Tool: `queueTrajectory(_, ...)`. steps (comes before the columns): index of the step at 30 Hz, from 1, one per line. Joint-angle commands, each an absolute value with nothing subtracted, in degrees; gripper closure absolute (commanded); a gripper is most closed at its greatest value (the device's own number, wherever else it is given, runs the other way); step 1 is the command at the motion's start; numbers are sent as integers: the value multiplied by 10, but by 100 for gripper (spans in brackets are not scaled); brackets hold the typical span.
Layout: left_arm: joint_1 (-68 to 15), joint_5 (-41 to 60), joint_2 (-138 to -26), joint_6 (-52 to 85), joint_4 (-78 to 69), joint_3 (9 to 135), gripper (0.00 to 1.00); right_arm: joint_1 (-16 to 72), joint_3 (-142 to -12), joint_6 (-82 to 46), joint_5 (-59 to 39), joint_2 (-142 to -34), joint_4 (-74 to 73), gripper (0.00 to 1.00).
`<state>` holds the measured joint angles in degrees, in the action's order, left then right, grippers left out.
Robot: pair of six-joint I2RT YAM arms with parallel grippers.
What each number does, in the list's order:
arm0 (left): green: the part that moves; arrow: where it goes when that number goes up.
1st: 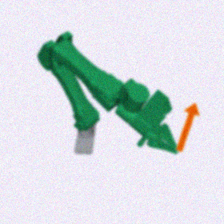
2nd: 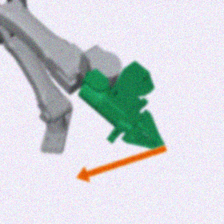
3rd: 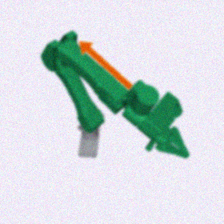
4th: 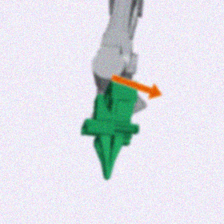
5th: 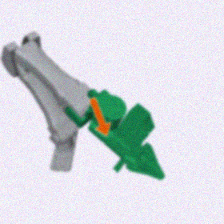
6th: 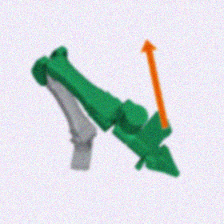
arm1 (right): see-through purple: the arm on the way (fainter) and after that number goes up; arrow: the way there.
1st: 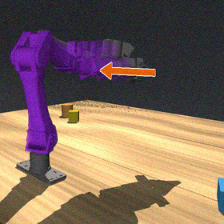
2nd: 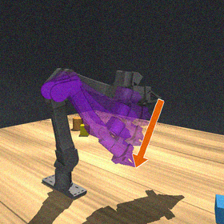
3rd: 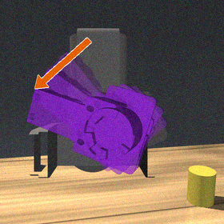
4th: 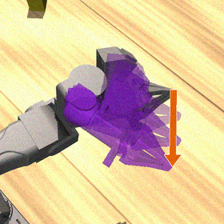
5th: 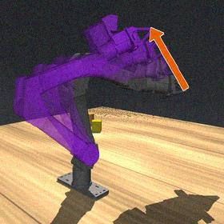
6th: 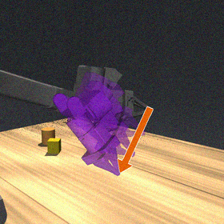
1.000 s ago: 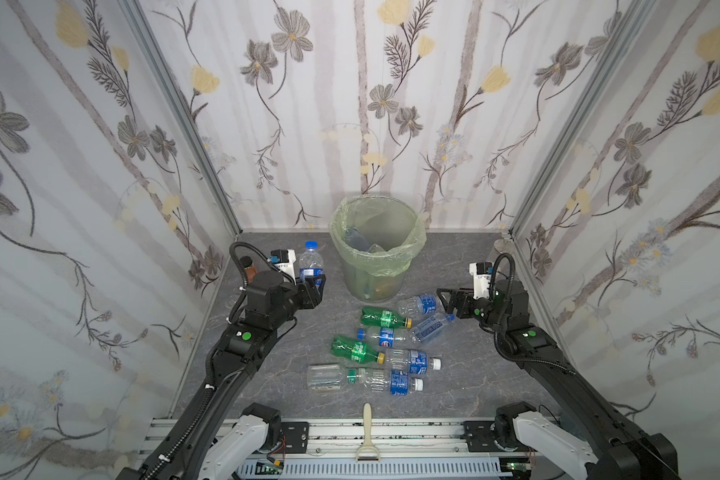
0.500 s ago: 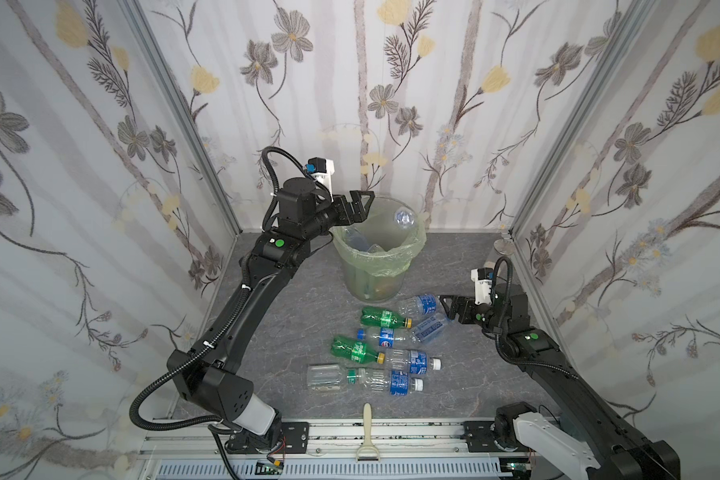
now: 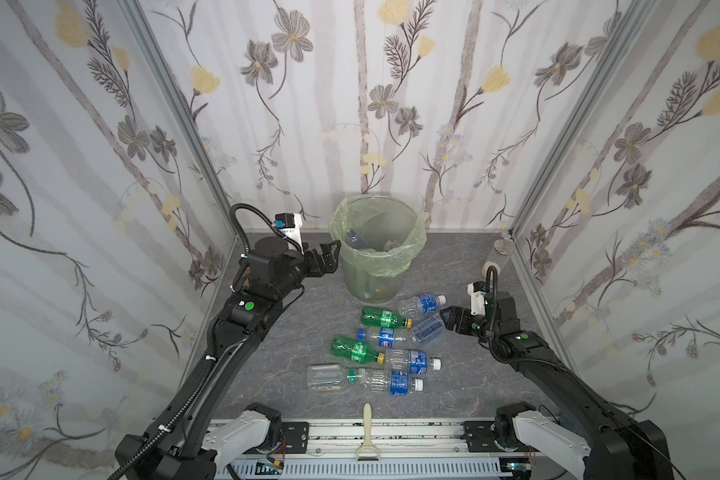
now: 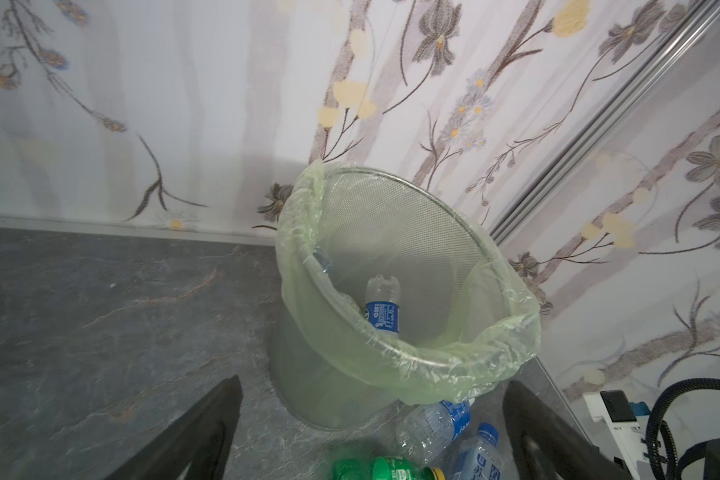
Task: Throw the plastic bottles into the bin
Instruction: 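Withdraw the left gripper while the right reaches to the soda water bottle, then grasp the blue-capped soda water bottle with the right gripper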
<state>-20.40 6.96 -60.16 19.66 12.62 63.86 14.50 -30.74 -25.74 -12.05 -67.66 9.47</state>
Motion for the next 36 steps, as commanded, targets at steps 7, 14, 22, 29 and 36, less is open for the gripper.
queueTrajectory(7, -175, 67, -537, 199, 118, 513, 0, 189, -290, -339, -105, -738, 40, 11)
queueTrajectory(14, -171, 75, -505, 195, 117, 474, 0, 227, -333, -341, -66, -823, 45, 9)
queueTrajectory(22, -171, 99, -488, 186, 118, 456, 0, 227, -374, -297, -18, -893, 63, 12)
queueTrajectory(29, -171, 98, -484, 189, 117, 447, 0, 224, -399, -263, 31, -900, 103, 17)
queueTrajectory(36, -170, 98, -484, 189, 118, 442, 0, 219, -419, -234, 58, -890, 154, 17)
